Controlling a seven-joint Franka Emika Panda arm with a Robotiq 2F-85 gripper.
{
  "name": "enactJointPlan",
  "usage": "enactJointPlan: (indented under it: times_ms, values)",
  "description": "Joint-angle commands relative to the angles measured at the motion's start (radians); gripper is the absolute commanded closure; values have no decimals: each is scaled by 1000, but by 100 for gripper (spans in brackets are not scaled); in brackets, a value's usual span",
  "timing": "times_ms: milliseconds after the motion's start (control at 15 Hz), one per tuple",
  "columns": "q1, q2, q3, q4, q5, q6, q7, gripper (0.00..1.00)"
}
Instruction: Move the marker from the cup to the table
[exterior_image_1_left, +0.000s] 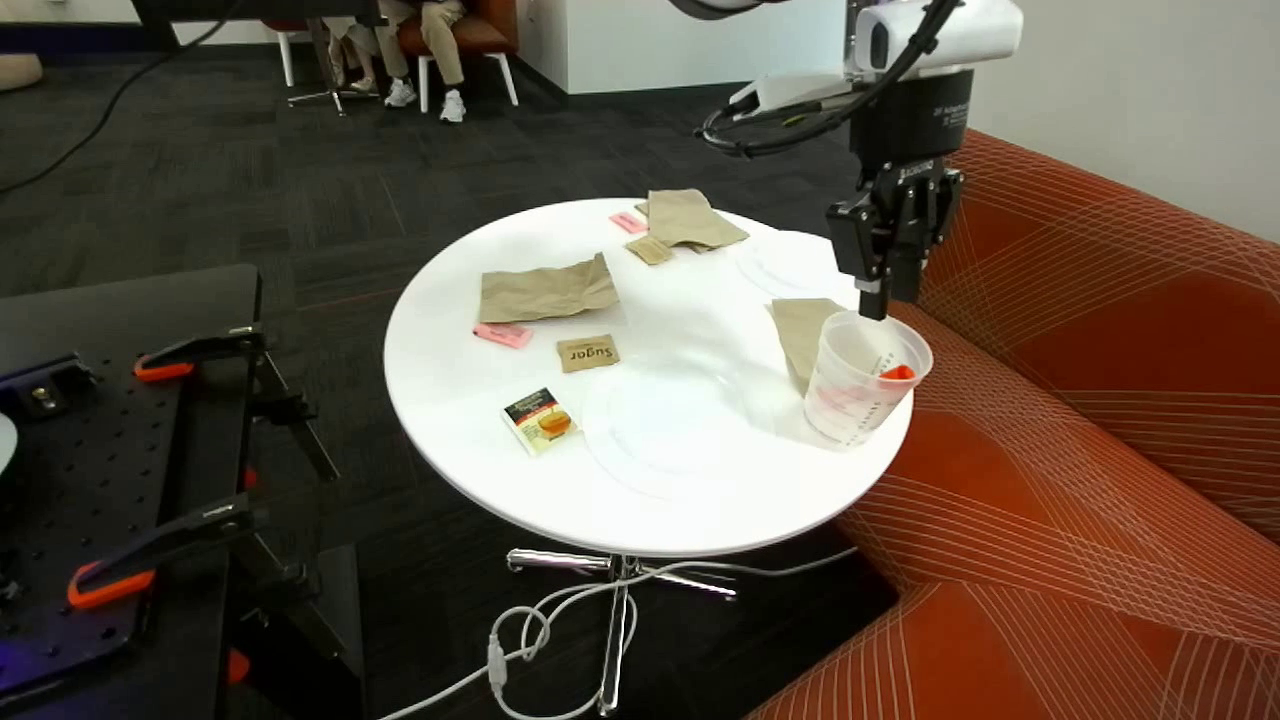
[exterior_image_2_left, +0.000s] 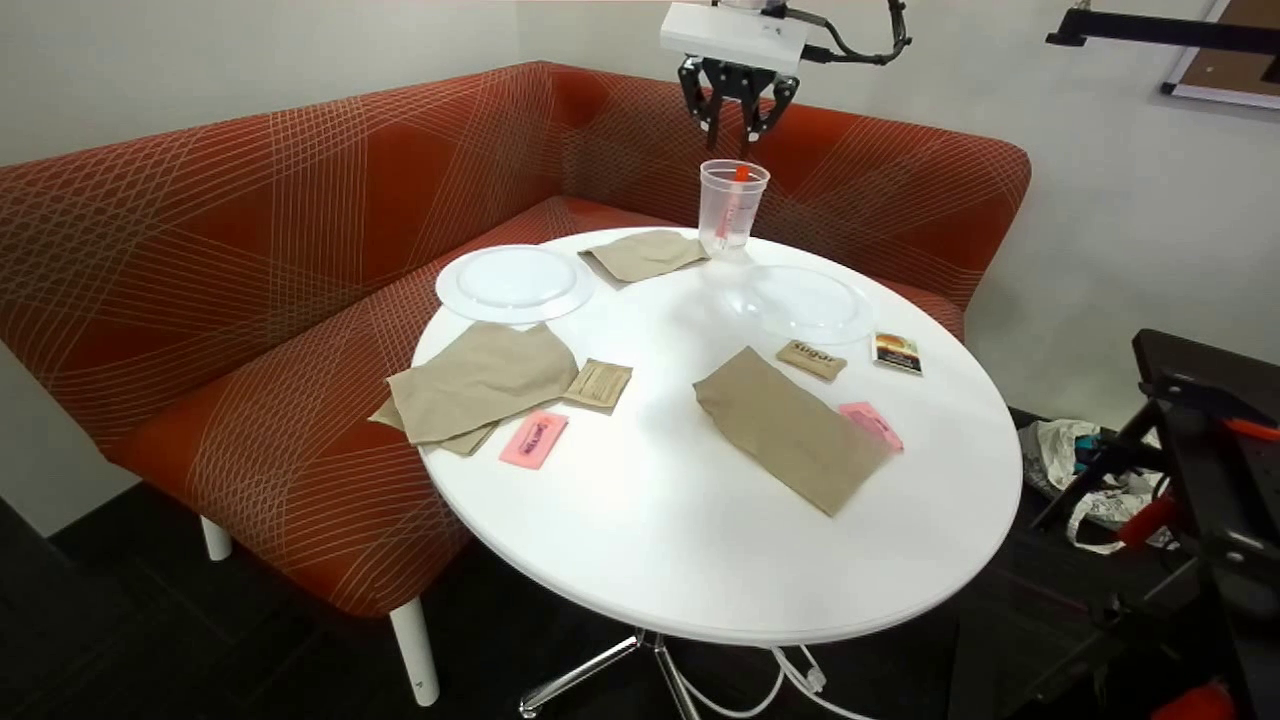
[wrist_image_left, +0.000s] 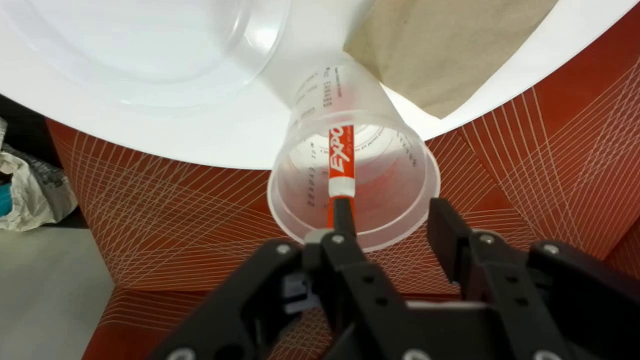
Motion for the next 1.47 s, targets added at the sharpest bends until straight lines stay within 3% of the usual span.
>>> enactJointPlan:
  times_ms: [0, 1400]
  values:
    - [1, 52, -11, 77, 31, -46, -39, 56]
    - [-21, 89, -31, 47, 36, -21, -44, 59]
